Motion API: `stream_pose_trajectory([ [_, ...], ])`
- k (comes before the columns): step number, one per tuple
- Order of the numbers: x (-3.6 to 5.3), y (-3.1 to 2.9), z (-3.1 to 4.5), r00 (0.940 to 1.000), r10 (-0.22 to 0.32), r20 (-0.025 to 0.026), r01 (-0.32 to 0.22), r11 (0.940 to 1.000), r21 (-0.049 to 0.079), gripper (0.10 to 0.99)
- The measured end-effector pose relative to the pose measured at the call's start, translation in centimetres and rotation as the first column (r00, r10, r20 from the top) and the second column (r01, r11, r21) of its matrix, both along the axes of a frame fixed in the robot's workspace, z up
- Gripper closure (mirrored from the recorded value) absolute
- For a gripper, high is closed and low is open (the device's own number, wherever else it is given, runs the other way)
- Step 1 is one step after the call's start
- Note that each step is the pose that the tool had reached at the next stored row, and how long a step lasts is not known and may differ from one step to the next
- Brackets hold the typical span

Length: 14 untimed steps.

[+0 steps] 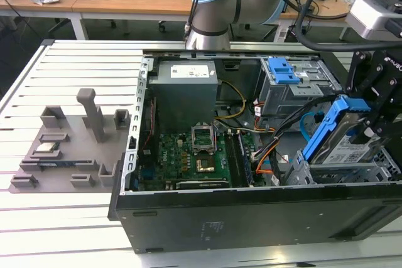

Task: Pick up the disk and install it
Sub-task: 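Insert the disk into the insertion slot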

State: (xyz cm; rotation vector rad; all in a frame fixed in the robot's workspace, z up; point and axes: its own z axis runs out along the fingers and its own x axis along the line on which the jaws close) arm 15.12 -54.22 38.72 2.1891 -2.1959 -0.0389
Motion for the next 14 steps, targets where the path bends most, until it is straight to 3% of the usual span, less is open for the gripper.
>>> stream_pose_trajectory([
  [7,0.01,0.0,-0.07,1.0,0.0,0.0002,0.0,1.0,0.0,0.725],
  [9,0.0,0.0,-0.08,1.0,0.0,0.0,0.0,1.0,0.0,0.651],
  [14,0.0,0.0,-0.07,1.0,0.0,0.0,0.0,1.0,-0.001,0.667],
])
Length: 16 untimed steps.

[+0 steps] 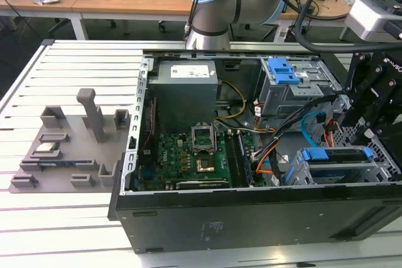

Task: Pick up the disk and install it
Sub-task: 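Insert the disk into the insertion slot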

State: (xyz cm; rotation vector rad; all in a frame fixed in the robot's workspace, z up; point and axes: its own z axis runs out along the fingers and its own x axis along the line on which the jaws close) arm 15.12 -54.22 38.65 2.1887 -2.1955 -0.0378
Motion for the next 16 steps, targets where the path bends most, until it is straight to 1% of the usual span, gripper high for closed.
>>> stream_pose_trajectory([
  [2,0.0,0.0,0.0,1.0,0.0,0.0,0.0,1.0,0.0,0.796],
  [3,0.0,0.0,0.0,1.0,0.0,0.0,0.0,1.0,0.0,0.796],
  [6,0.0,0.0,0.0,1.0,0.0,0.0,0.0,1.0,0.0,0.973],
  [16,0.0,0.0,0.0,1.0,0.0,0.0,0.0,1.0,-0.001,0.98],
])
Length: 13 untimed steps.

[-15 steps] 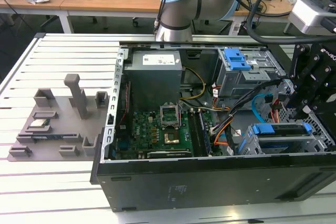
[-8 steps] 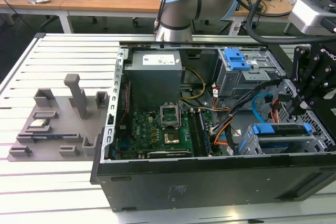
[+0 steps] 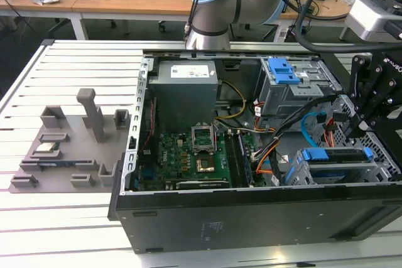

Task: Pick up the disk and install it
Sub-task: 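Insert the disk into the insertion slot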

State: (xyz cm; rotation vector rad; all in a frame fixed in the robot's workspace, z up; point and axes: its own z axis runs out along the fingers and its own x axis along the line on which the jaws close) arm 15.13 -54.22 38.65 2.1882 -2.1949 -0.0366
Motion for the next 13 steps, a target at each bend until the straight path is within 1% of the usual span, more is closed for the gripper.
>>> stream_pose_trajectory([
  [2,0.04,0.0,0.0,1.0,0.0,0.0,0.0,1.0,0.0,0.98],
  [4,0.85,0.09,-0.05,1.0,0.0,-0.0002,0.0,1.0,-0.001,0.98],
  [5,1.27,0.21,-0.44,1.0,0.0,-0.0016,0.0,1.0,-0.002,0.98],
  [6,1.39,0.24,-0.82,1.0,0.0,-0.002,0.0,1.0,-0.003,0.98],
  [7,1.44,0.25,-1.09,1.0,0.0,-0.0021,0.0,1.0,-0.003,0.98],
  [8,1.43,0.3,-1.15,1.0,0.0,-0.0022,0.0,1.0,-0.003,0.98],
  [10,1.44,0.46,-1.18,1.0,0.0,-0.0022,0.0,1.0,-0.003,0.98],
  [13,1.44,0.48,-1.18,1.0,0.0,-0.0022,0.0,1.0,-0.003,0.98],
])
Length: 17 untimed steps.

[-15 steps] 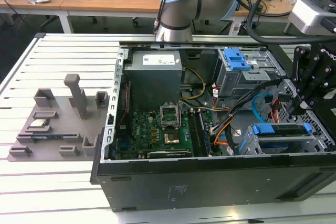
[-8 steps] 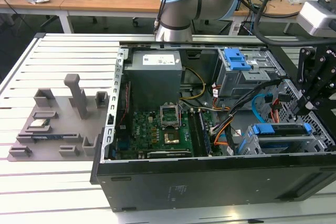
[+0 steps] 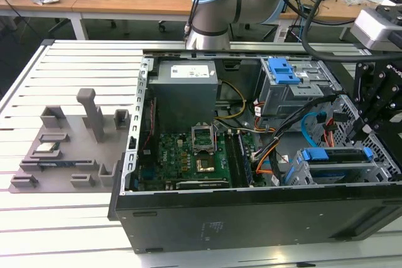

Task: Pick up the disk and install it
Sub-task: 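Insert the disk into the insertion slot, then insert the first disk wire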

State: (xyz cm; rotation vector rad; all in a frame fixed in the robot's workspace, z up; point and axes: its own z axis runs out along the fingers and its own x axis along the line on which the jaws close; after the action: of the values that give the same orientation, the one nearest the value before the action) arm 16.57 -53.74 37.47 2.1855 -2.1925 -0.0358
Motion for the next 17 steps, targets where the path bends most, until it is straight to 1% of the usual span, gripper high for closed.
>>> stream_pose_trajectory([
  [10,0.0,0.05,0.0,1.0,0.0,0.0,0.0,1.0,0.0,0.973],
  [13,0.0,0.06,0.0,1.0,0.0,0.0,0.0,1.0,0.0,0.792],
  [15,0.0,0.07,0.0,1.0,0.0,0.0,0.0,1.0,0.0,0.792],
  [16,0.0,0.07,0.0,1.0,0.0,0.0,0.0,1.0,0.0,0.725],
  [17,0.0,0.07,0.0,1.0,0.0,0.0,0.0,1.0,0.0,0.725],
])
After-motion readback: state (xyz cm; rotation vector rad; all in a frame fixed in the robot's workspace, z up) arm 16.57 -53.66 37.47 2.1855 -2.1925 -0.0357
